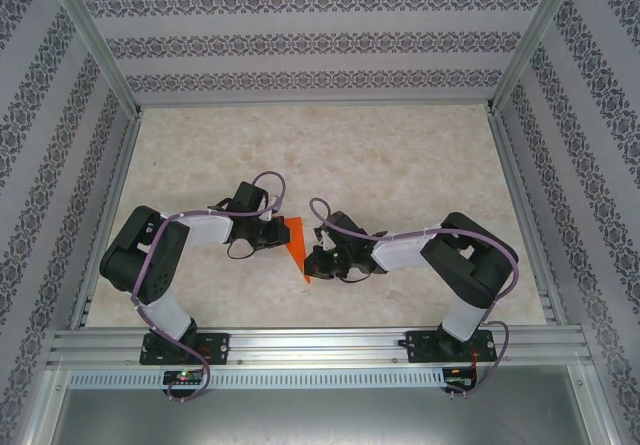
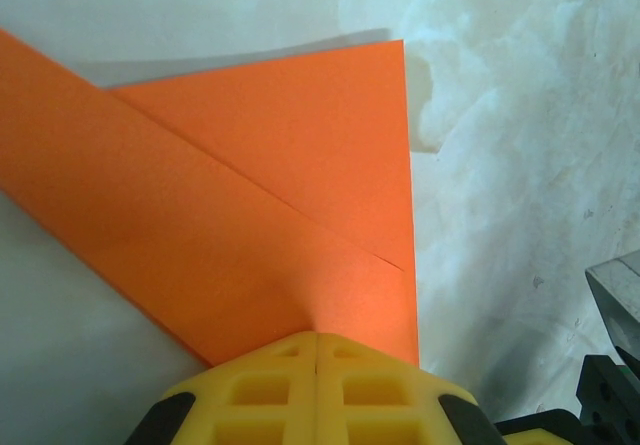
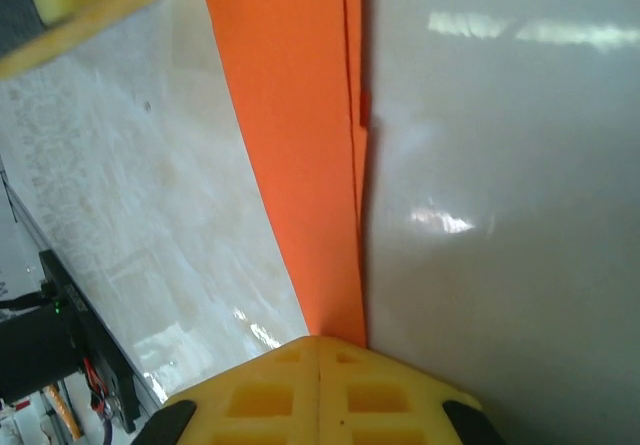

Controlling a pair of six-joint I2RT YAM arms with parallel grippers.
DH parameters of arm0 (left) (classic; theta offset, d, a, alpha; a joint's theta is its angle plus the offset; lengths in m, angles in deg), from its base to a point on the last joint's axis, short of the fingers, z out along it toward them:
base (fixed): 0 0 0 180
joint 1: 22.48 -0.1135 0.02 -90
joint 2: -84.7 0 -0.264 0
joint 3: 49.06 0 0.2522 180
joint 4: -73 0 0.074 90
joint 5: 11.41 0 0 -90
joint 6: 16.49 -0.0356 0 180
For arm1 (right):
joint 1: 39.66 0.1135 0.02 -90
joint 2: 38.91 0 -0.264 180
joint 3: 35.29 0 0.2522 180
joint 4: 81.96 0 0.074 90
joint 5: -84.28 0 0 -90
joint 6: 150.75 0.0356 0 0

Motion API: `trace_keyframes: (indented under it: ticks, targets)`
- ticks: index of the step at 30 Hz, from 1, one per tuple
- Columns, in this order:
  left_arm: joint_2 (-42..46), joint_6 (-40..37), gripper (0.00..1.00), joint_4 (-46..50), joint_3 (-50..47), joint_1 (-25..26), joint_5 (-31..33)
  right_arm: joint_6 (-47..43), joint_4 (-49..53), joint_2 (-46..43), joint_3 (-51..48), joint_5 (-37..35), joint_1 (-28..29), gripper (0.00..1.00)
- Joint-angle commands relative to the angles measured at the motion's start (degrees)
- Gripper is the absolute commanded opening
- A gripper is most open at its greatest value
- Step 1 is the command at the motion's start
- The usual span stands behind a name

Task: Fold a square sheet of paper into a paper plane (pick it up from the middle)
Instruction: Fold the wing for the fifth time at the center of the table.

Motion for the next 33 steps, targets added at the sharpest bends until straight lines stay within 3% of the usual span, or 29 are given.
trace_keyframes:
  ticks: [1, 10, 17, 25, 33]
  targets:
    - [-2.35, -1.2, 0.0, 2.56, -0.87, 0.13, 7.36, -2.14, 10.23, -0.2, -2.2, 2.33, 1.79, 0.03]
    - [-2.3, -1.07, 0.0, 2.38, -0.66, 0.32, 6.85, -4.26, 19.12, -6.0, 6.25, -3.11, 1.42, 0.03]
    - [-2.42, -1.25, 0.0, 2.8, -0.33, 0.71, 6.68, -4.19, 16.91, -1.04, 11.9, -1.57, 1.76, 0.04]
    - [-2.17, -1.41, 0.0, 3.61, -0.08, 0.7, 7.13, -0.9, 9.82, 4.04, 4.91, 0.86, 3.41, 0.04]
    - [-1.82, -0.82, 0.0, 3.2, -0.4, 0.71, 7.85, 2.7, 4.01, -0.02, -4.18, 1.13, 4.23, 0.05]
